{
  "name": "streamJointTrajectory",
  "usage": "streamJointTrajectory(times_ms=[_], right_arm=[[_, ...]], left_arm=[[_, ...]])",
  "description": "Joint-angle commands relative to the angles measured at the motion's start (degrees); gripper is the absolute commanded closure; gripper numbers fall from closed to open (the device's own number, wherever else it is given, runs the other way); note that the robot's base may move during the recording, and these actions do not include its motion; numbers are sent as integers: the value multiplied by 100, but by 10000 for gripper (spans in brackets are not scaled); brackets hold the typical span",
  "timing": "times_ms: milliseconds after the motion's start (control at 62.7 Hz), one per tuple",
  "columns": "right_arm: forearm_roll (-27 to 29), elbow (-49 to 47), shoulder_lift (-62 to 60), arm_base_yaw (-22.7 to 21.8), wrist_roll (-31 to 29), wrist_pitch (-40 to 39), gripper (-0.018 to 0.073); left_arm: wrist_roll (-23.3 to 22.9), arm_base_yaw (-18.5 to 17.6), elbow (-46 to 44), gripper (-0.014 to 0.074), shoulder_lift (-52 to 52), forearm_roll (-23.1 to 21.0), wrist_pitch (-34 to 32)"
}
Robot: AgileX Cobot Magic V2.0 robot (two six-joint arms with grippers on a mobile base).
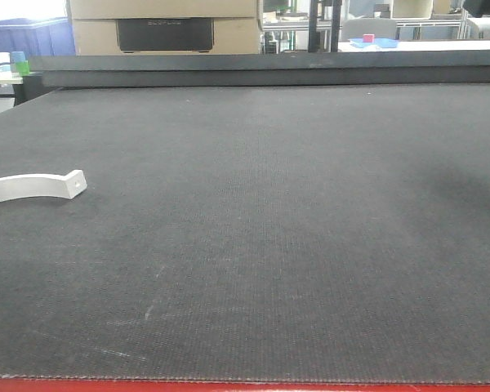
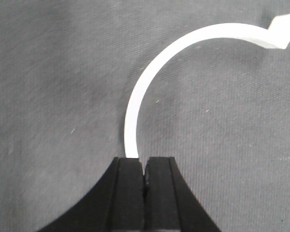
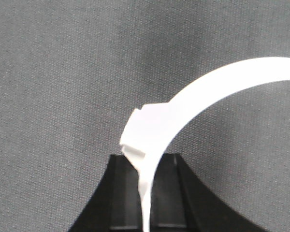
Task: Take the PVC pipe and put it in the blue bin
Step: 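Close left and right grippers on the ends of the white curved pipe pieces, then lift both held white pipe pieces up off the mat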
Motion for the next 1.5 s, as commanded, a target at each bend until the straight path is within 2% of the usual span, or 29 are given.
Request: streamJointTrajectory(times_ms=[0,64,128,191,287,398,653,845,1339,1403,1482], right_arm=[[1,-35,-46,1,-59,-85,727],[15,-35,-46,1,-59,-85,727],[15,-35,-46,1,-59,-85,727],[15,-35,-46,1,-59,-85,727],[15,-35,-46,1,-59,-85,727],[25,-35,-46,1,-59,-100,727],[25,-35,-46,1,-59,-283,727],[35,-35,-46,1,-59,-284,727],[35,-35,-46,1,-59,-284,727],[35,-35,-46,1,-59,-284,727],[35,-35,-46,1,-59,-284,727]], left_arm=[[117,18,-151,708,136,-33,46],[129,18,-199,699,211,-2,34],[129,18,-213,646,270,131,-56],[129,18,-213,574,290,278,-83],[129,18,-213,430,325,275,-83],[129,-18,-213,336,377,212,-83],[36,-285,-213,333,749,242,-92],[-493,-309,-213,333,1010,645,-106],[-543,-309,-213,335,1340,645,-76],[-543,-309,-213,356,1340,645,-64],[-543,-309,-213,433,1340,645,-54]])
